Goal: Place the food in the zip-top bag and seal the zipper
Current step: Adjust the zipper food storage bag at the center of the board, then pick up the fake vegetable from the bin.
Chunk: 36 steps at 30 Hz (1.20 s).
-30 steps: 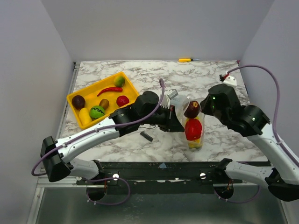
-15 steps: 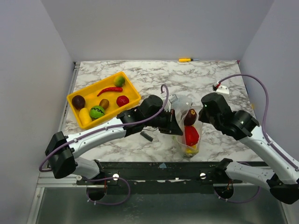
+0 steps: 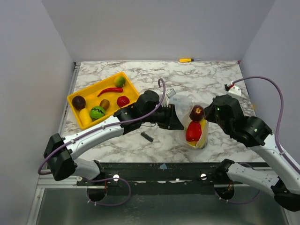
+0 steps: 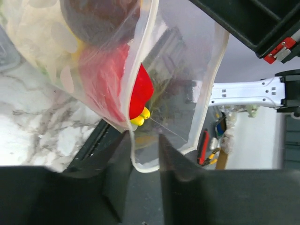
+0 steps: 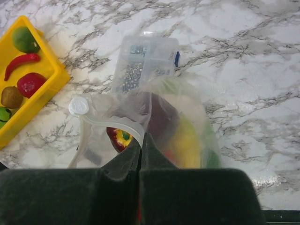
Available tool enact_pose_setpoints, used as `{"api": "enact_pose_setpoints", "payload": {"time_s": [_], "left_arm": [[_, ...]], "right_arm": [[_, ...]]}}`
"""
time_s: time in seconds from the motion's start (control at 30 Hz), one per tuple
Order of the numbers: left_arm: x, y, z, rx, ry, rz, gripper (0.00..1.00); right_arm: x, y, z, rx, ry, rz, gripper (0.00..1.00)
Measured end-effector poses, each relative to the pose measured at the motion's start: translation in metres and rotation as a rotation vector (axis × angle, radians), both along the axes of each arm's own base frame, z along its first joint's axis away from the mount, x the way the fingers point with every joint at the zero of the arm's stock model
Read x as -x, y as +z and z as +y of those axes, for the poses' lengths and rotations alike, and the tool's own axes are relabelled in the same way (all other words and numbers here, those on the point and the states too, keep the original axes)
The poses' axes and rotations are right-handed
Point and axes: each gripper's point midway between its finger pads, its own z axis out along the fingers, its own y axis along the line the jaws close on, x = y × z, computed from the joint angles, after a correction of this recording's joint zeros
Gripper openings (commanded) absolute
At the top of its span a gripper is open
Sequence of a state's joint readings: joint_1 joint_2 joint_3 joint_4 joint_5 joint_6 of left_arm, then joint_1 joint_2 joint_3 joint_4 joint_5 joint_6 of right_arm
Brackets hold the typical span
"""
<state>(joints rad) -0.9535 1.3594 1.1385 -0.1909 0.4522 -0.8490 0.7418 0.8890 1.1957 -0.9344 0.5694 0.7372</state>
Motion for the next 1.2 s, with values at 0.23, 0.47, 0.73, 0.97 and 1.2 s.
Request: {"api": "enact_pose_setpoints", "payload": {"time_s": [0.23,0.47,0.73,0.97,1.2], "left_arm": [[-0.015,0.01,0.026,-0.015,0.035,-0.088,0.74],[-0.053,0.029,0.102,-0.123,0.255,-0.298,0.88],[-0.111,-0.013,0.222,-0.484,0.674,-0.374,0.96],[-0.135,-0.071,0.319,-0.773,0.938,-0.231,0.98],[-0.17,-0.098,0.35,-0.913,0.958,-0.126,0.97]], "right_arm": [[-0.002,-0.003,0.001,0.003,-0.006,0.001,0.0],[-0.005,-0.004,0.002,0.007,-0.01,-0.001,0.0],[-0.006,-0.006,0.002,0.016,-0.008,0.0,0.0],[-0.006,-0.007,0.002,0.024,-0.004,0.001,0.0],[-0.007,-0.007,0.003,0.018,-0.004,-0.005,0.0]]}}
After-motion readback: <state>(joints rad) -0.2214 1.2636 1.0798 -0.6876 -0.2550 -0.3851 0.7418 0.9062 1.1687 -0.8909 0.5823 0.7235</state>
